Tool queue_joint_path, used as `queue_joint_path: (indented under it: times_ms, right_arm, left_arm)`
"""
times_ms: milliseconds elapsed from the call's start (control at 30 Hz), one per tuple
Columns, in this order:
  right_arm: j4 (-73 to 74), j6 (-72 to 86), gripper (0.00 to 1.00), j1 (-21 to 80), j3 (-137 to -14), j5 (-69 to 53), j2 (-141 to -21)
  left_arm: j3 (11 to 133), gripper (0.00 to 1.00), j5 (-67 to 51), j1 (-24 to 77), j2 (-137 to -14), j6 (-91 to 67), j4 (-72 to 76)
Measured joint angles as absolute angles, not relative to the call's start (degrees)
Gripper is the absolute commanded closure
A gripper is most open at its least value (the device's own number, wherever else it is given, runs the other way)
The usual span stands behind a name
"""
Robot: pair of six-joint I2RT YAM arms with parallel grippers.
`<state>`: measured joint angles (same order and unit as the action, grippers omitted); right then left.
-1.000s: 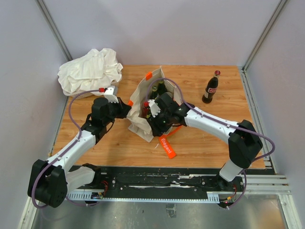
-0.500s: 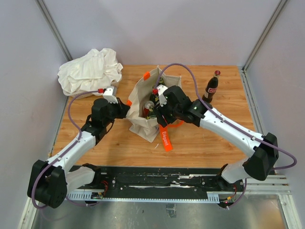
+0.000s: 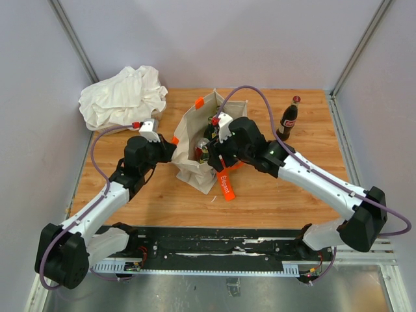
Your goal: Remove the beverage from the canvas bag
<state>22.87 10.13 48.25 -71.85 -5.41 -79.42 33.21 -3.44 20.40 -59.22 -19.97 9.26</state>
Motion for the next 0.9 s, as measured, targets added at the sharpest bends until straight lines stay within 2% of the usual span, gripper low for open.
queue_joint_path:
  times_ms: [100,200,300,400,467,567,667,733,800,900]
  right_arm:
    - [22.0,10.1,0.39,48.2,-70.5,-7.4,-78.0]
    - [21.5,10.1,0.55,48.2,-69.8,-9.0,-77.1]
    - [21.1,10.0,0.65,48.3,-69.6,-9.3,-76.9]
    - [20.6,10.0,0.83,48.6,-69.1,-9.4,-76.9]
    - [19.9,10.2,0.87,49.1,-68.3,-9.6,-76.9]
    - [19.0,10.3,0.89,49.5,-66.8,-10.2,-77.2]
    - [18.3,10.3,0.90,49.5,-65.3,-10.8,-78.2]
    - [17.9,10.3,0.91,49.6,-64.2,-11.2,-79.0]
    - [17.5,10.4,0.91,49.6,-63.1,-11.9,-79.9]
    - [17.3,10.5,0.91,49.6,-62.3,-12.5,-81.6]
  left_arm:
    - [33.4,1.00,-3.3,20.4,-58.7,-19.9,8.5]
    - [33.7,0.99,-3.3,20.5,-58.4,-19.7,7.9]
    - [34.1,1.00,-3.3,20.5,-58.4,-19.6,7.3]
    - [34.3,0.99,-3.3,20.5,-58.4,-19.5,6.9]
    - [34.4,0.96,-3.4,20.5,-58.4,-19.5,6.7]
    - [34.5,0.80,-3.5,20.6,-58.4,-19.5,6.2]
    - [34.6,0.49,-3.7,20.8,-58.3,-19.2,5.5]
    - [34.6,0.34,-4.2,20.9,-58.2,-18.9,3.7]
    - [34.7,0.25,-4.6,20.9,-58.2,-18.7,2.5]
    - [34.7,0.19,-5.8,21.0,-58.1,-18.5,1.2]
